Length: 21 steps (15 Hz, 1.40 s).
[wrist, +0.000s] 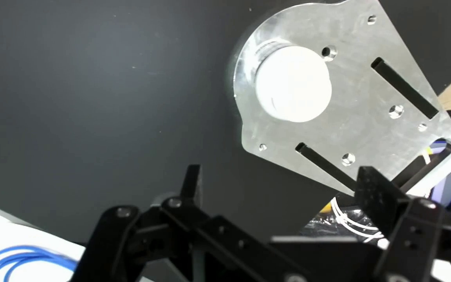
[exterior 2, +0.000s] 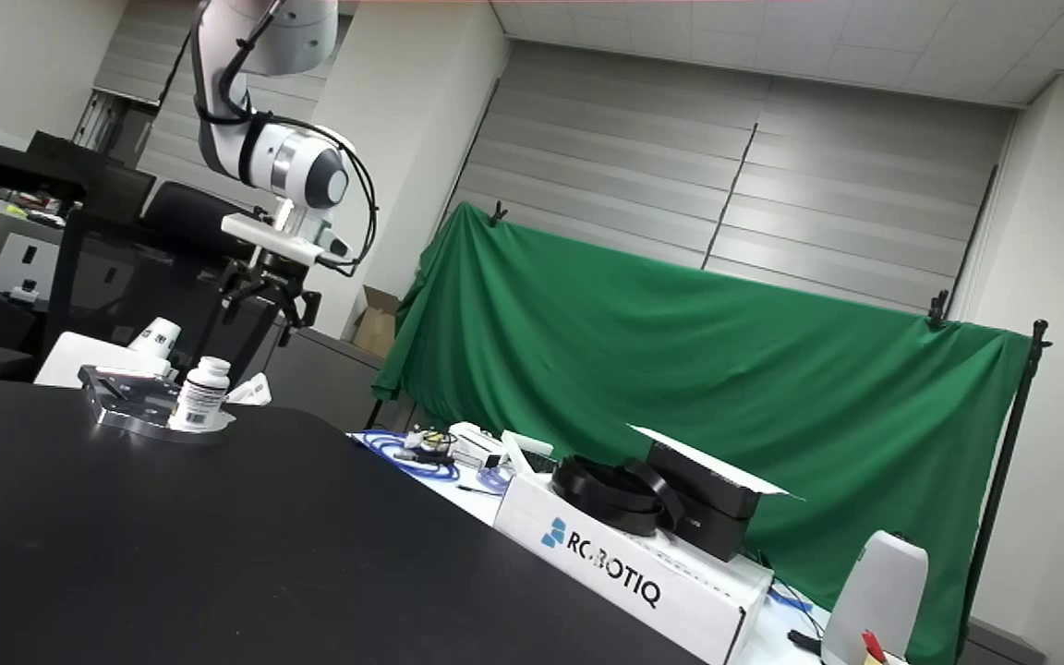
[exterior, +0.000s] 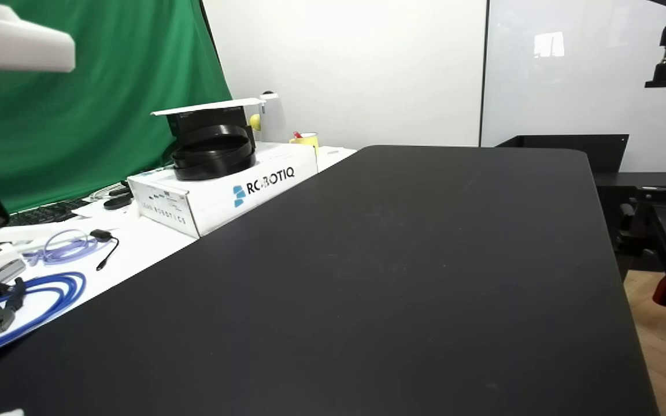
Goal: Move the white bottle from the scale to the middle of the table
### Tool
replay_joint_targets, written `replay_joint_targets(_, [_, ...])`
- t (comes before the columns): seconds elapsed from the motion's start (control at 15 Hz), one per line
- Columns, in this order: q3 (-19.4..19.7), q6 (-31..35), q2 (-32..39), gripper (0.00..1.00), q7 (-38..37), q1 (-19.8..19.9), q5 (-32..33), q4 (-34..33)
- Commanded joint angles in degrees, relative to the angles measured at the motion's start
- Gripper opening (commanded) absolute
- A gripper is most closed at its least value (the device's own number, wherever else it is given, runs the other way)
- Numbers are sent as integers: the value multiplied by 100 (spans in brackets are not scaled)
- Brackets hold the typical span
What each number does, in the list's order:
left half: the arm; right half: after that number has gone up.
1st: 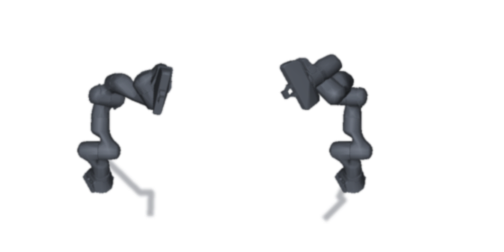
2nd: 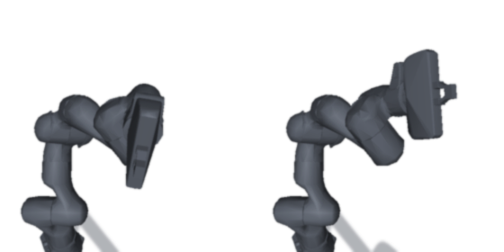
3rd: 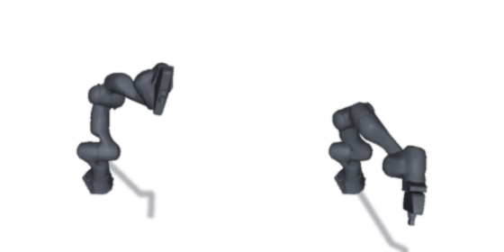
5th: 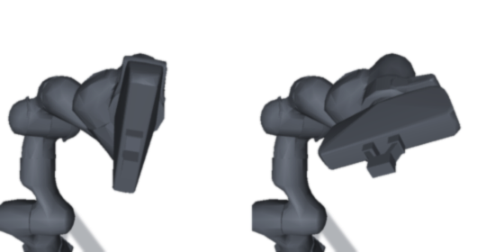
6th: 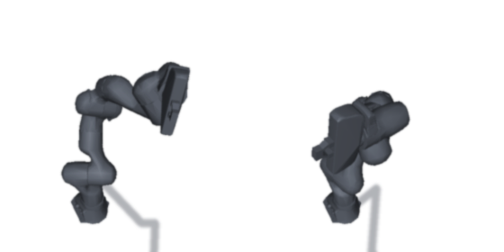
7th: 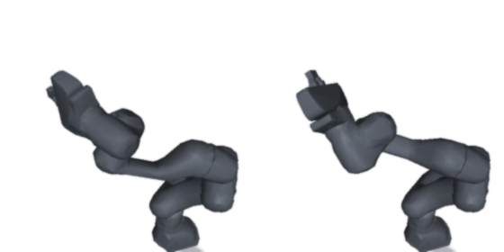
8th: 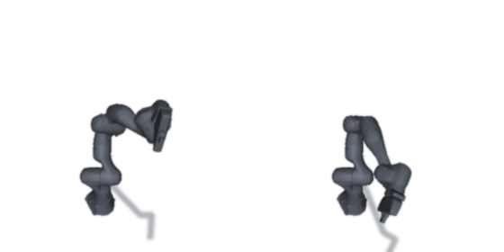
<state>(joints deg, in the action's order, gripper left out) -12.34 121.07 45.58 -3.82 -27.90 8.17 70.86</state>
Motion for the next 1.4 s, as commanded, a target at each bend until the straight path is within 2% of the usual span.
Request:
replay_joint_targets(0.0, [-42,-303,377,100,0,-126,-214,-580])
replay_joint_targets(1.0, [116,-1274,783,100,-231,-377,-278,-1387])
replay_joint_targets(1.13, [38,-1302,791,100,-246,-329,-327,-1393])
replay_joint_targets(1.2, [27,-1084,649,100,-77,-290,-264,-1062])
replay_joint_targets(1.33, [25,-1099,670,100,-77,-290,-270,-1091])
